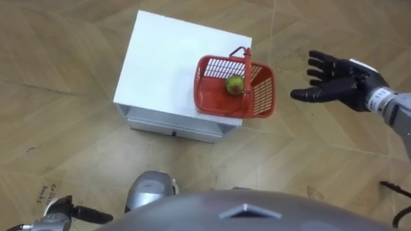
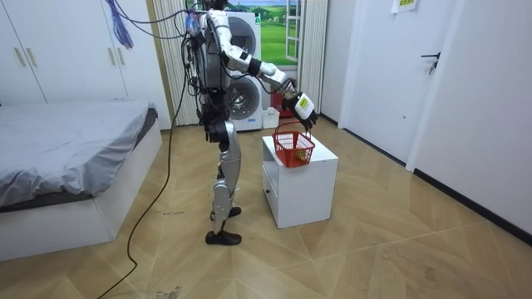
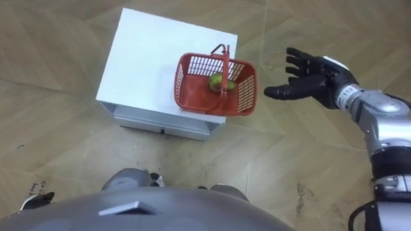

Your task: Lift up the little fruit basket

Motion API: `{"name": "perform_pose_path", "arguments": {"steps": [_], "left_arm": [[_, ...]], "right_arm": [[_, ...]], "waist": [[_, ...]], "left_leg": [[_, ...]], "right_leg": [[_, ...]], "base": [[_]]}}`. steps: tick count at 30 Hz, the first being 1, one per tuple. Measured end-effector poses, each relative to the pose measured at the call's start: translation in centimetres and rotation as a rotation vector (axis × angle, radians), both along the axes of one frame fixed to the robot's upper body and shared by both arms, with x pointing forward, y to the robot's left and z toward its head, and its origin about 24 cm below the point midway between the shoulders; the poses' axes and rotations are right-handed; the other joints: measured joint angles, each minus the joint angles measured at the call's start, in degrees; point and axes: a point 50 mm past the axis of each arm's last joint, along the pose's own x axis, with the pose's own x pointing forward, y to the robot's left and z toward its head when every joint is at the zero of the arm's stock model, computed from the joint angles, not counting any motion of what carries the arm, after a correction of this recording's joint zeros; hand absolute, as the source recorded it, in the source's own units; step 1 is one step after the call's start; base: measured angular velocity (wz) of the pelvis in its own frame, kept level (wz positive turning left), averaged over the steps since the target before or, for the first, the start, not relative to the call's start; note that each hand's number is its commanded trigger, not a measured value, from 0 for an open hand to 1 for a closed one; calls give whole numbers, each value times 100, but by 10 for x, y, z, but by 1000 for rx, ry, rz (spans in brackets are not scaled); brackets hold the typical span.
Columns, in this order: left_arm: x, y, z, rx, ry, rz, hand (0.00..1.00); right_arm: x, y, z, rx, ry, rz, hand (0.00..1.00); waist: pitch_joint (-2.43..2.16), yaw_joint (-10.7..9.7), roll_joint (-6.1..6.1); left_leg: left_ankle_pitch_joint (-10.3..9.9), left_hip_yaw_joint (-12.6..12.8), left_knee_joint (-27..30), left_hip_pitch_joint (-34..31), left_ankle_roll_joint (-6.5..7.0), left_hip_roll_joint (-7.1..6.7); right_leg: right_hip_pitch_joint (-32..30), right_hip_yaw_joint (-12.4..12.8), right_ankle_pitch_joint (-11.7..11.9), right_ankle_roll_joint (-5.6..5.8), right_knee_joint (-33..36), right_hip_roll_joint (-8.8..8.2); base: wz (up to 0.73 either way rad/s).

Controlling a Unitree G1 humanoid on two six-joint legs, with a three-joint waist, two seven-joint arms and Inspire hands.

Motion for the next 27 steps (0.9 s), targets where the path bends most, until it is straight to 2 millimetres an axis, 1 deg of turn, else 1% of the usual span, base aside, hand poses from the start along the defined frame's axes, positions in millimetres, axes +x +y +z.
{"name": "perform_pose_path", "arguments": {"steps": [1,2,3,5,6,7,8,9,10,11,12,13,14,15,16,17,18,19,20,21,22,23,24,27], "left_arm": [[1,-3,-1,-3,-3,-16,0],[2,-4,-1,-2,-11,-23,0],[2,-5,-1,-2,-12,-23,0],[2,-7,-2,-4,-15,-17,0],[2,-10,-3,4,-16,-18,0],[3,-11,-4,5,-19,-18,0],[4,-13,-4,8,-25,-19,0],[5,-14,-5,13,-30,-18,0],[5,-15,-5,16,-31,-18,0],[5,-17,-6,23,-30,-25,0],[5,-22,-7,23,-28,-32,0],[5,-24,-8,23,-28,-32,0],[4,-28,-10,19,-27,-30,0],[4,-31,-11,15,-26,-29,0],[3,-35,-12,13,-26,-24,0],[3,-40,-14,7,-30,-22,0],[3,-44,-15,-3,-31,-19,0],[3,-46,-16,-7,-32,-18,0],[2,-49,-17,-8,-26,-31,0],[1,-52,-17,-5,-22,-33,0],[-2,-56,-19,-6,-11,-38,0],[-7,-59,-20,-10,1,-37,0],[-7,-59,-20,-11,5,-38,0],[-14,-61,-20,-17,29,-31,0]], "right_arm": [[-8,-6,-3,-11,16,-27,0],[-17,-12,-8,-14,41,-59,0],[-22,-14,-11,-16,57,-72,0],[-42,-22,-25,-43,130,-115,0],[-55,-23,-35,-62,172,-141,0],[-62,-22,-40,-75,196,-152,0],[-76,-20,-50,-95,244,-163,0],[-91,-15,-64,-92,300,-189,0],[-98,-13,-70,-90,331,-205,0],[-112,-7,-82,-93,389,-232,0],[-123,-1,-92,-112,436,-249,0],[-127,3,-96,-121,454,-260,0],[-135,12,-105,-133,484,-281,0],[-139,16,-110,-132,499,-295,0],[-148,25,-119,-130,532,-326,0],[-157,34,-125,-131,562,-354,0],[-165,40,-130,-133,588,-374,0],[-168,43,-132,-133,599,-383,0],[-172,48,-136,-142,617,-398,0],[-175,51,-137,-149,628,-405,0],[-180,56,-140,-167,649,-418,0],[-184,56,-141,-189,651,-444,0],[-185,55,-141,-219,649,-450,0],[-187,56,-142,-270,658,-472,0]], "waist": [[0,-23,36],[-1,-35,36],[0,-37,35],[14,-71,56],[14,-74,65],[11,-85,60],[38,-84,110],[34,-85,105],[36,-89,108],[42,-136,144],[38,-149,188],[32,-150,202],[40,-151,275],[38,-156,302],[37,-173,357],[45,-179,435],[16,-183,488],[14,-186,511],[15,-176,572],[24,-175,577],[42,-187,601],[31,-229,613],[38,-299,623],[23,-321,602]], "left_leg": [[0,5,-18,12,0,-2],[2,38,-75,61,-5,0],[5,52,-101,81,-9,1],[7,65,-164,170,-13,-14],[6,69,-205,243,-14,-30],[6,70,-227,275,-15,-31],[6,63,-250,303,-15,-29],[1,66,-251,323,-23,-28],[0,67,-257,336,-24,-27],[0,57,-261,344,-24,-28],[-2,58,-262,344,-21,-33],[-4,64,-265,344,-19,-34],[-13,80,-270,362,-19,-35],[-15,80,-271,385,-19,-36],[-16,76,-273,438,-21,-36],[-17,75,-293,490,-22,-36],[-17,72,-316,501,-23,-36],[-17,73,-337,507,-23,-38],[-14,89,-344,519,-25,-39],[-14,97,-347,531,-27,-39],[-13,103,-359,579,-29,-39],[-18,95,-360,605,-36,-49],[-25,88,-356,625,-48,-54],[-16,97,-361,662,-72,-41]], "right_leg": [[5,2,0,0,-5,-1],[19,0,0,0,-11,-2],[35,-8,0,0,-12,-2],[159,-16,0,0,-116,-3],[204,-13,0,1,-184,-4],[231,-12,0,1,-194,-3],[286,-10,0,1,-192,1],[300,1,0,1,-190,2],[306,-3,-1,2,-188,3],[310,-16,-2,3,-181,1],[285,6,-2,4,-183,-1],[276,4,-2,3,-181,-1],[280,22,-2,3,-193,-1],[290,31,-2,4,-197,-1],[342,53,-2,4,-196,2],[383,72,-4,7,-192,4],[393,135,-6,10,-190,9],[394,152,-8,12,-190,8],[402,154,-8,12,-190,8],[420,156,-10,15,-190,8],[482,163,-14,21,-199,8],[513,166,-36,42,-227,5],[570,165,-38,43,-309,10],[615,252,-38,41,-374,38]], "base": [[-7],[-10],[-11],[-2],[0],[0],[0],[0],[0],[0],[0],[-13],[-16],[-14],[-6],[-4],[0],[-6],[-7],[-8],[0],[0],[0],[-1]]}}
